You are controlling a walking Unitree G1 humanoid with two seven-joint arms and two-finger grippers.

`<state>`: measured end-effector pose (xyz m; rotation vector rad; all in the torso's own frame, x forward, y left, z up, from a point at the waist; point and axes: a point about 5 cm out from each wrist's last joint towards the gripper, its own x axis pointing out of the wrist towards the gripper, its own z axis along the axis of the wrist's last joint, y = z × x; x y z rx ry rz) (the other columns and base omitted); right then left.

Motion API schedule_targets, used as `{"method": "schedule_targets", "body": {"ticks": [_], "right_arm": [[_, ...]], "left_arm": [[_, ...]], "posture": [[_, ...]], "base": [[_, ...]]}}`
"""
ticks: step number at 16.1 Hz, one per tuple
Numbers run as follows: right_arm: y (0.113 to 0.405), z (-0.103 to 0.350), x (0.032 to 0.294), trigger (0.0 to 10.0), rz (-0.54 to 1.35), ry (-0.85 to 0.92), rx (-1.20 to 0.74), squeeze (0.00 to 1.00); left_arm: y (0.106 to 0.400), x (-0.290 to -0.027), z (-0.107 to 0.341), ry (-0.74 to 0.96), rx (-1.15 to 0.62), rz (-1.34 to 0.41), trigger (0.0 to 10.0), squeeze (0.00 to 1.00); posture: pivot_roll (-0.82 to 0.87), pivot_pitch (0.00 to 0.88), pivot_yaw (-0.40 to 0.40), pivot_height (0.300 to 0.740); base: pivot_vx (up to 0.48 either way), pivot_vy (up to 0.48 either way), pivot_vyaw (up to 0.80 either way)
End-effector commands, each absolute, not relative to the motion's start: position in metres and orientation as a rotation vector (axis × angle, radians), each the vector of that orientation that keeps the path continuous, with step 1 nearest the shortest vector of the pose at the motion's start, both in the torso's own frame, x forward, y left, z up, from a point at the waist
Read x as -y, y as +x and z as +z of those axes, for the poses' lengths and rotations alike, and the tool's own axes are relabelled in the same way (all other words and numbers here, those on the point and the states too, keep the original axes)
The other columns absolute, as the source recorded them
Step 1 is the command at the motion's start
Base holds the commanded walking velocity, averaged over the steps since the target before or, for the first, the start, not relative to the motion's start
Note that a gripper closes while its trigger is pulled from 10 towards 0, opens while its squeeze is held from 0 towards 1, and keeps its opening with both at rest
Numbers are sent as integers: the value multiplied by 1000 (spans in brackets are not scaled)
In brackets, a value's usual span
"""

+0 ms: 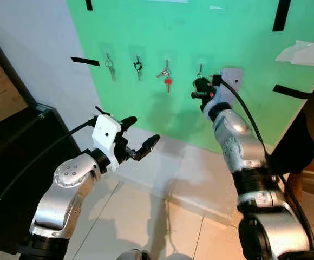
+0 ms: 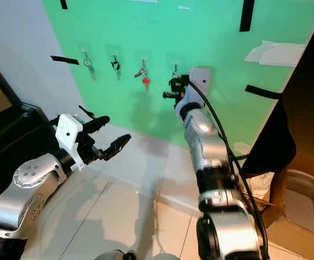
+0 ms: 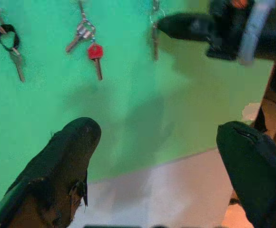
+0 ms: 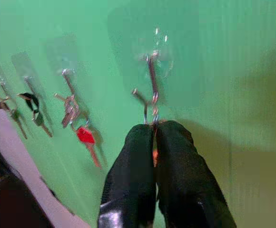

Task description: Hang keys on a hook

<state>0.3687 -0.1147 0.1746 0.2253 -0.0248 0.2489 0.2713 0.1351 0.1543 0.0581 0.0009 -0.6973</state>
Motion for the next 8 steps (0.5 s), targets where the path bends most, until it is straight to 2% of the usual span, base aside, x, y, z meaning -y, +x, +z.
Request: {"method": "schedule_targets", "body": {"ticks": [1, 4, 7, 8], "right_arm": [[365, 174, 115, 10000, 265, 246, 30, 1000], [352, 165, 121, 10000, 284, 267, 3, 1000], [317, 137, 136, 10000, 287, 184, -73, 1000], [306, 123, 146, 10000, 230, 153, -125, 1000]], "left_arm": [[273, -138, 161, 52, 18, -677, 10000, 0], [277, -138, 156, 64, 2, -634, 10000, 0], [280, -142, 140, 100, -54, -524, 10000, 0], [280, -147, 131, 114, -81, -465, 10000, 0]], "posture": [[-10, 0, 88, 740], [-14, 0, 82, 740], [-25, 0, 69, 740], [-29, 0, 66, 740]], "base": [[0, 0, 0], [0, 0, 0], [0, 0, 0], [0, 0, -769]]}}
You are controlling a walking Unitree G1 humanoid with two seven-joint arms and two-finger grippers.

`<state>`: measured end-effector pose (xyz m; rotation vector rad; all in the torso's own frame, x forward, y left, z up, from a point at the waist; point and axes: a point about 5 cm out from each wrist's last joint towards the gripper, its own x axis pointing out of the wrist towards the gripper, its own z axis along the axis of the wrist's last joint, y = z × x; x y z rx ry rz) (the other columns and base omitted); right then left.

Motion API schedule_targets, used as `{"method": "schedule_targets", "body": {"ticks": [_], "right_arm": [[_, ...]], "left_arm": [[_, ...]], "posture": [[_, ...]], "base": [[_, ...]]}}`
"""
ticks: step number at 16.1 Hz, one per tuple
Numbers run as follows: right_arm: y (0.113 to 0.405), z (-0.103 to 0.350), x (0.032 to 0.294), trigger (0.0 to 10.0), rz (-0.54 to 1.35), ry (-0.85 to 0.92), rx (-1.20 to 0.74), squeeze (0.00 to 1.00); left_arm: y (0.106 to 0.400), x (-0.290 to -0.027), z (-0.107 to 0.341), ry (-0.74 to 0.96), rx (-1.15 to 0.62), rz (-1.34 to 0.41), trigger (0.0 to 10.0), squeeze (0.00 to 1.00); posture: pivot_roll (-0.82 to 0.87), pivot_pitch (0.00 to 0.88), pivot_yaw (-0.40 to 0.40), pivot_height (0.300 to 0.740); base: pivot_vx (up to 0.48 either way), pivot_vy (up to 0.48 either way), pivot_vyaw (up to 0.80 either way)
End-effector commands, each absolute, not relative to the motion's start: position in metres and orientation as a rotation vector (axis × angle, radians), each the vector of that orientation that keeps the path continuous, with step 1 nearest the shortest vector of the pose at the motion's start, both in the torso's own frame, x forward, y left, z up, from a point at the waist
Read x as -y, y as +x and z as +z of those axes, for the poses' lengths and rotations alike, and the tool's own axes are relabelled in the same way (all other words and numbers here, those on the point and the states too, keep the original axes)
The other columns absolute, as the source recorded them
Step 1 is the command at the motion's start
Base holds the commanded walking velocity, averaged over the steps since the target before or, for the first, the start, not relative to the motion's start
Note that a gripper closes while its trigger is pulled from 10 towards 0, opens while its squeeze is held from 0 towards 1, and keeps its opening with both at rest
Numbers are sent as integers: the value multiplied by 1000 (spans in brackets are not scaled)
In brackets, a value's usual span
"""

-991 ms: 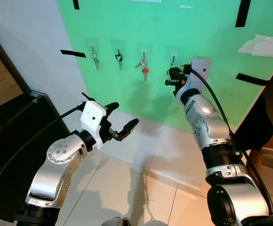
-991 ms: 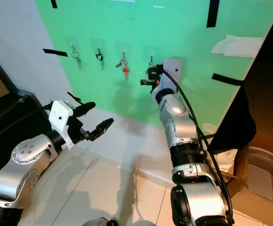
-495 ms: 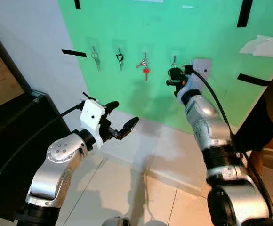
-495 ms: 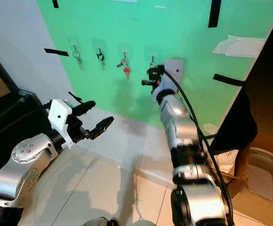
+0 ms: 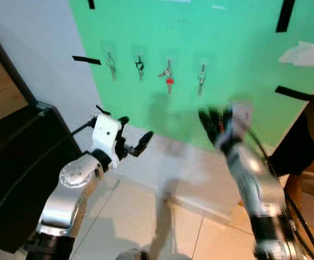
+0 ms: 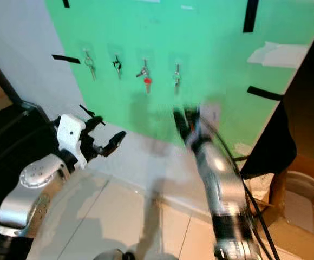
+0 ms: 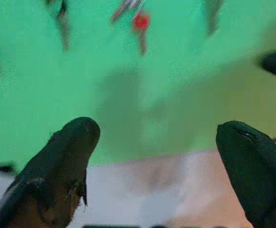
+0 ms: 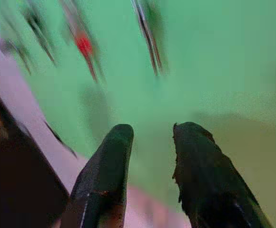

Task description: Hang keys on a hook

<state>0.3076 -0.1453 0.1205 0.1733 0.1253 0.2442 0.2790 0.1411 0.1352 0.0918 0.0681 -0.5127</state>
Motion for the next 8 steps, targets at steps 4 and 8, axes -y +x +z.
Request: {"method": "schedule_targets", "body": {"ticks": [4, 8], "right_arm": [[262, 87, 183, 10000, -16, 84, -270, 1000], [250, 89, 185, 10000, -95, 76, -275, 1000]], "left_arm": [[271, -158, 102, 198, -177, -355, 10000, 0], [264, -160, 91, 141, -175, -257, 10000, 0]], "posture": [[-51, 0, 62, 740], [-55, 0, 35, 740]], "base": [[0, 0, -770], [0, 0, -770]]}}
